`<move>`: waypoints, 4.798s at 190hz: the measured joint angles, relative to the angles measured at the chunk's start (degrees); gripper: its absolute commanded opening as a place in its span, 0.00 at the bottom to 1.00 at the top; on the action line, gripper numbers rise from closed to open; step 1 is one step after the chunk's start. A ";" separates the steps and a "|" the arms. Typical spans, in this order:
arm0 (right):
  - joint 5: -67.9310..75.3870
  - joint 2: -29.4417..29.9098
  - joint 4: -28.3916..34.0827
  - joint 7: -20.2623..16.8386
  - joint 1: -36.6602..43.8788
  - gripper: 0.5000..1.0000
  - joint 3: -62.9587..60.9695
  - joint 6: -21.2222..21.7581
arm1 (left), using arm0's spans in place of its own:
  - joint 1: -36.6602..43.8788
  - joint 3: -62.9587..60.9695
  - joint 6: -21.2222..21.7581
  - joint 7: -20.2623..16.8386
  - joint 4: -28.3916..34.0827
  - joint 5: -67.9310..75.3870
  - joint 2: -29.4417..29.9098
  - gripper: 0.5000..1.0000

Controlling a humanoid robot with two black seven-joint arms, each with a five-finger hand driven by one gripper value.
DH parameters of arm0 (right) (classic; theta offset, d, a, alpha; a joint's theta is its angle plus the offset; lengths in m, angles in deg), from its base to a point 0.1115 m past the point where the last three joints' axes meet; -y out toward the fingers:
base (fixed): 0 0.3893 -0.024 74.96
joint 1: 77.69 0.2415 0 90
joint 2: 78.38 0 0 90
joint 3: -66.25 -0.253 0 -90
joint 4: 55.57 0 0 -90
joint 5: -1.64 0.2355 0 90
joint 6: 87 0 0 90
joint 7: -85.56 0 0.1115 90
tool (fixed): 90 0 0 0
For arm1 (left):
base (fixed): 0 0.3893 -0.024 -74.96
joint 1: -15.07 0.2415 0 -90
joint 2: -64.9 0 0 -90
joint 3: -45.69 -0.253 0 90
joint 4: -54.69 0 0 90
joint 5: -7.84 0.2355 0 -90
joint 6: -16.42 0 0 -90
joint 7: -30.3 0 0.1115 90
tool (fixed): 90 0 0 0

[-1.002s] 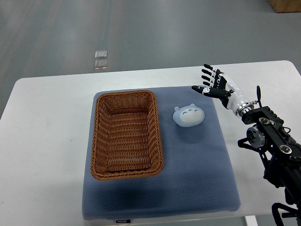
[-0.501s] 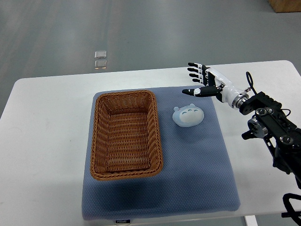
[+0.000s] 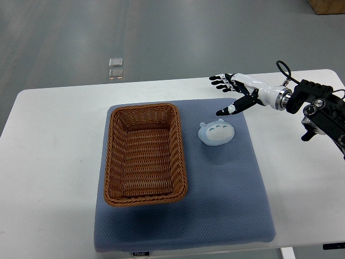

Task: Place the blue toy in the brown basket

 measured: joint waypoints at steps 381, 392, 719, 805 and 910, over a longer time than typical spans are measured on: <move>-13.02 -1.80 1.15 -0.56 6.89 0.00 11.64 2.45 | 0.17 0.00 0.40 0.27 0.56 0.06 0.00 1.00; -13.02 -1.74 1.01 -0.60 8.41 0.00 11.68 2.53 | 0.17 0.00 0.47 0.27 0.59 0.04 0.00 1.00; -11.84 20.03 -11.77 -1.65 13.23 0.83 -2.39 -3.94 | 0.03 -0.08 0.70 0.27 0.43 -0.01 0.00 1.00; 0.06 20.07 -11.94 -4.28 -0.57 0.83 -28.64 -15.62 | 0.02 0.00 0.70 0.27 0.32 -0.01 0.00 1.00; 11.83 20.07 -11.35 -3.58 -5.43 0.83 -30.11 -23.83 | 0.04 0.00 0.70 0.27 0.54 0.00 0.00 1.00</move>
